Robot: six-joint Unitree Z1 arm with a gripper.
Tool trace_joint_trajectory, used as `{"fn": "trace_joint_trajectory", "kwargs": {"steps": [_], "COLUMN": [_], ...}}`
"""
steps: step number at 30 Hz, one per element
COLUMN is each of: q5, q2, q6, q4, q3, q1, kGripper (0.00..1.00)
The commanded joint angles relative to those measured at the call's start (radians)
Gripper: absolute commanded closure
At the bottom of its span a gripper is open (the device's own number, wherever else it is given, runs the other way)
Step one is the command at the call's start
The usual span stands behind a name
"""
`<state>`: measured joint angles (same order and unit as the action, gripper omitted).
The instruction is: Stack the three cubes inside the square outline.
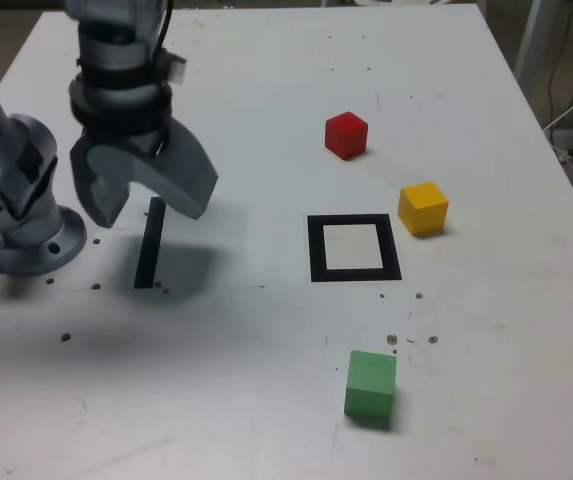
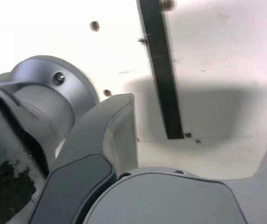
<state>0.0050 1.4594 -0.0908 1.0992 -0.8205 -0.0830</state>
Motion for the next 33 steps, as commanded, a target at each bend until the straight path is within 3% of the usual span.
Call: {"fn": "trace_joint_trajectory", "kwargs": {"steps": [1, 6, 16, 26, 33], "q5": [-0.004, -0.006, -0.027, -0.037, -0.008], "q2": [0.003, 0.011, 0.099, 0.195, 0.303], "q6": [-0.03, -0.085, -0.117, -0.049, 0.026], "q4": [0.028, 0.1, 0.151, 0.17, 0.162], "q3": [-0.034, -0.143, -0.324, -0.492, -0.61], "q1": [0.021, 0.079, 0.205, 0.323, 0.411], "kGripper": [0.01, 0.01, 0.01, 0.01, 0.01]}}
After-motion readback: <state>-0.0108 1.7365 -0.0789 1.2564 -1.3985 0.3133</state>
